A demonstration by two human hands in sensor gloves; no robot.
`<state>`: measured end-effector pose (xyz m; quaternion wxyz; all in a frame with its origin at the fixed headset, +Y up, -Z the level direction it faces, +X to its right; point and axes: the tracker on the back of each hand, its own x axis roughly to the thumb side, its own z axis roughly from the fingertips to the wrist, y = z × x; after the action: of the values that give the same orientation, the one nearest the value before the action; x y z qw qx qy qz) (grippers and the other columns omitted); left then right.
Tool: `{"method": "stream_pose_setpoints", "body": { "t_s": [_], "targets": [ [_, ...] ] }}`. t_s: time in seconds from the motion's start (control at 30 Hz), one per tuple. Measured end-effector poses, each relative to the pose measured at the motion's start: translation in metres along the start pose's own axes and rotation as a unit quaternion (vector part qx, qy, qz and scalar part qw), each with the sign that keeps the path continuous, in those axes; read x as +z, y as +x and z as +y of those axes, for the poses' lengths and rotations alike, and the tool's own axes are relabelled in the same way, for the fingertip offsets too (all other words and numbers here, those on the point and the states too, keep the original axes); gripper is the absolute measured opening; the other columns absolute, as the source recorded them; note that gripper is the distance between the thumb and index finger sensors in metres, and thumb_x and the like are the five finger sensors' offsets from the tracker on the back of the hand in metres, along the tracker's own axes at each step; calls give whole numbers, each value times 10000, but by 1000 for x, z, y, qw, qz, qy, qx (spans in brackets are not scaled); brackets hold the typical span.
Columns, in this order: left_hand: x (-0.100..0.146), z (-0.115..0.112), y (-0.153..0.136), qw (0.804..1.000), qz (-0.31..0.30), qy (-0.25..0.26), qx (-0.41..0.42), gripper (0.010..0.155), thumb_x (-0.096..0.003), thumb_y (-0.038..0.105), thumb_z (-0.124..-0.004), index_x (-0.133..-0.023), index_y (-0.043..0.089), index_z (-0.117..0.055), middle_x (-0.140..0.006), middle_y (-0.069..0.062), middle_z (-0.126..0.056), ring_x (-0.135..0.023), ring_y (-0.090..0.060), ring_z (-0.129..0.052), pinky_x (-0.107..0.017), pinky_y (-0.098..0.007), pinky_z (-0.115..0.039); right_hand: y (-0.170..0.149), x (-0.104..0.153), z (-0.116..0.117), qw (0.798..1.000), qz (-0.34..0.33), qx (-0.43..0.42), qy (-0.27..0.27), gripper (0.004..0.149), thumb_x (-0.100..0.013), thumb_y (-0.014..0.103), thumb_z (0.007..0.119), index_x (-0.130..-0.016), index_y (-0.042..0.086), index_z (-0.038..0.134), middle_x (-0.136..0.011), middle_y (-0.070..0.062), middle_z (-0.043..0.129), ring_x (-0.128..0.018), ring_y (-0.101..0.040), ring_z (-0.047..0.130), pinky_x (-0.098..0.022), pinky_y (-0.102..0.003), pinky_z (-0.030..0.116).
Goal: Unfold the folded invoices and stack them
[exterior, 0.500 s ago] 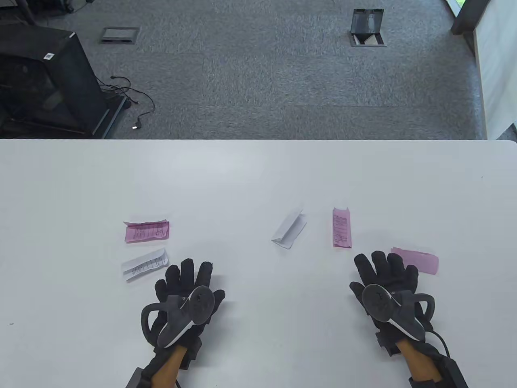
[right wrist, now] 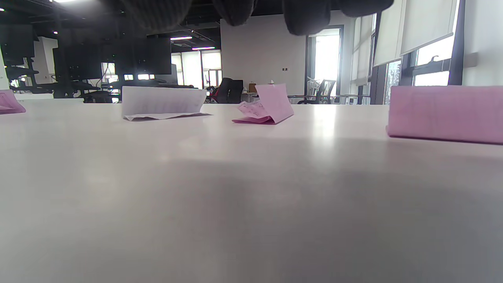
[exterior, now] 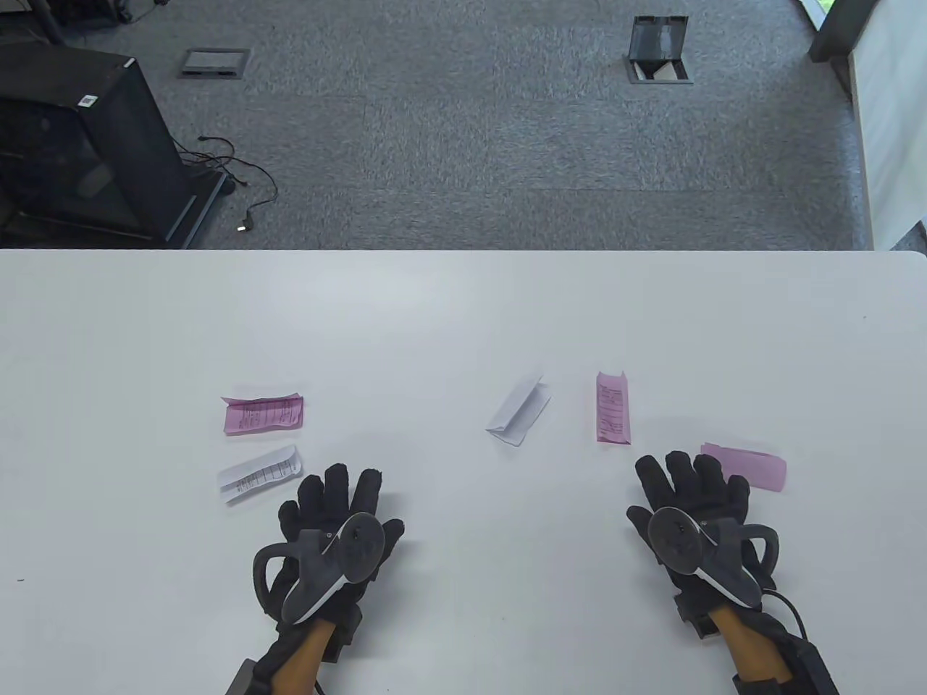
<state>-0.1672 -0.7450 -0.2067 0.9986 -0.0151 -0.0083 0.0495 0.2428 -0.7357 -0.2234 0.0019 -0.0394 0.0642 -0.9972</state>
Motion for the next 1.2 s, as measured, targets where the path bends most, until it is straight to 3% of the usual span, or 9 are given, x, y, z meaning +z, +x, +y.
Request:
{"method": "stream_pose_setpoints", "body": {
  "t_s": [0.23,0.93,1.2],
  "targets": [
    [0,1,11,999,-12,-6,37,736,-481,619,-633,-1128,294,-502,-1224,-199,-484,-1065,-533,-479,-712,-755,-433,1,-2,3,1000,0,-1,17,667,-470,561,563,-1076,343,390,-1146,-137,452,-1044,-520,403,-672,-765,370],
    [-35,-6,52,999,-23,-37,9,731,-473,616,-649,-1123,310,-516,-1219,-173,-543,-1076,-503,-514,-736,-740,-433,0,-3,10,999,-14,-2,33,669,-470,562,565,-1077,347,386,-1148,-137,449,-1047,-518,400,-675,-764,367],
    [-34,-6,47,999,-20,-34,23,731,-473,617,-647,-1124,312,-514,-1222,-173,-534,-1079,-504,-507,-736,-741,-430,27,-36,11,999,-32,14,38,681,-468,568,578,-1081,356,370,-1154,-129,445,-1053,-514,397,-681,-764,360]
  ]
}}
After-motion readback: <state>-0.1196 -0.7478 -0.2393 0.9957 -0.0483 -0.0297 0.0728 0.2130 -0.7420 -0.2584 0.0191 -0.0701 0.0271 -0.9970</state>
